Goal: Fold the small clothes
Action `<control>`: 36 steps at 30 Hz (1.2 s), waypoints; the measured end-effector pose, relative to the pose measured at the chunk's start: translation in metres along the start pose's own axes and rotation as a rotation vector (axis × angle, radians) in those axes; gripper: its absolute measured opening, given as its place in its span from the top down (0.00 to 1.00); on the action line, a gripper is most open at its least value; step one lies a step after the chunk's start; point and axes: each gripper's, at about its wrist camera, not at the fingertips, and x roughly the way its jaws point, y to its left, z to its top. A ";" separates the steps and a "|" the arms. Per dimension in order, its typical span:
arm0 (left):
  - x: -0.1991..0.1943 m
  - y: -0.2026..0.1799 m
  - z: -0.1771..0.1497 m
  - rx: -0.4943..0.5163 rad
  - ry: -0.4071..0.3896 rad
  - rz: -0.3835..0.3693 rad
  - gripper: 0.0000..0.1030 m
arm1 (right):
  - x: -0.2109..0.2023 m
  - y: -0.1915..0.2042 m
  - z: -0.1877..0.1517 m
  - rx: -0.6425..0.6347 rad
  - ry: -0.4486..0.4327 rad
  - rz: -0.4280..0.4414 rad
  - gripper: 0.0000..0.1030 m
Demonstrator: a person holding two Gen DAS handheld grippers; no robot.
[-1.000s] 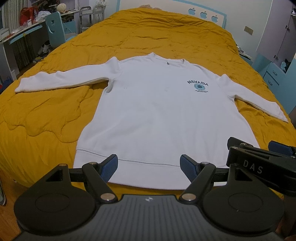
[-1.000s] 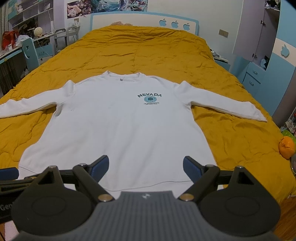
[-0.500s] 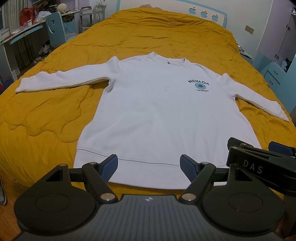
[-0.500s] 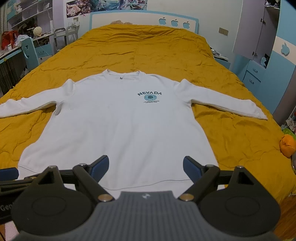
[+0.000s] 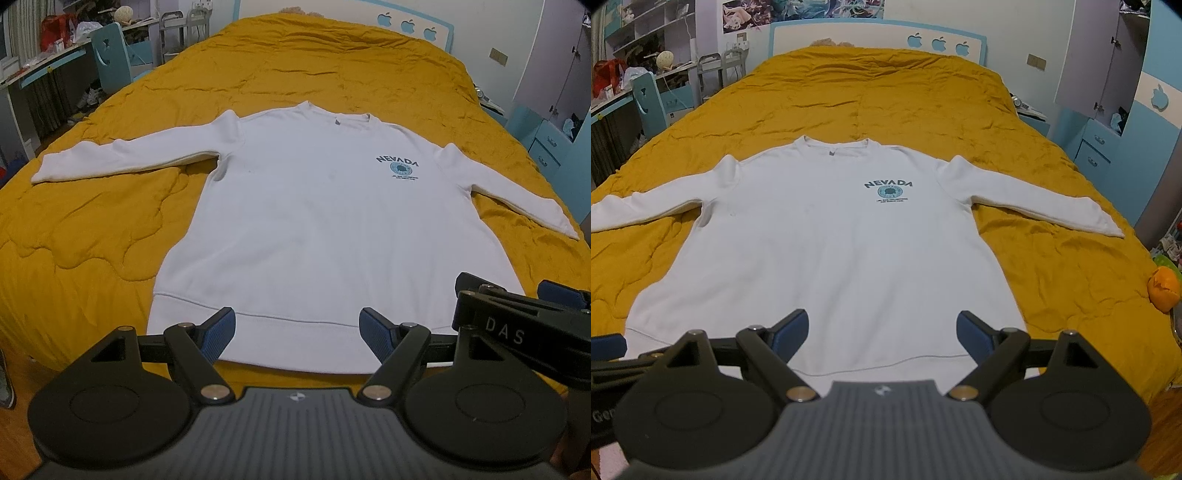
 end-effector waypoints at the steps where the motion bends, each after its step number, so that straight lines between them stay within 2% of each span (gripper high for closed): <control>1: 0.000 0.000 0.000 0.000 0.000 -0.001 0.13 | 0.000 0.000 0.000 -0.001 0.000 -0.001 0.19; 18: 0.004 0.002 -0.001 0.000 0.018 0.004 0.13 | 0.005 0.000 -0.001 -0.002 0.013 0.004 0.19; 24: 0.008 0.010 0.002 -0.010 0.016 -0.043 0.14 | 0.010 -0.001 -0.002 0.003 0.016 0.030 0.19; 28: 0.014 0.049 0.012 -0.137 0.018 -0.141 0.16 | 0.017 0.004 0.002 -0.018 0.018 0.026 0.19; 33: 0.021 0.111 0.031 -0.220 -0.057 -0.107 0.18 | 0.025 0.029 0.026 -0.122 -0.071 0.029 0.19; 36: 0.026 0.165 0.043 -0.327 -0.120 -0.134 0.17 | 0.030 0.050 0.045 -0.155 -0.168 0.156 0.19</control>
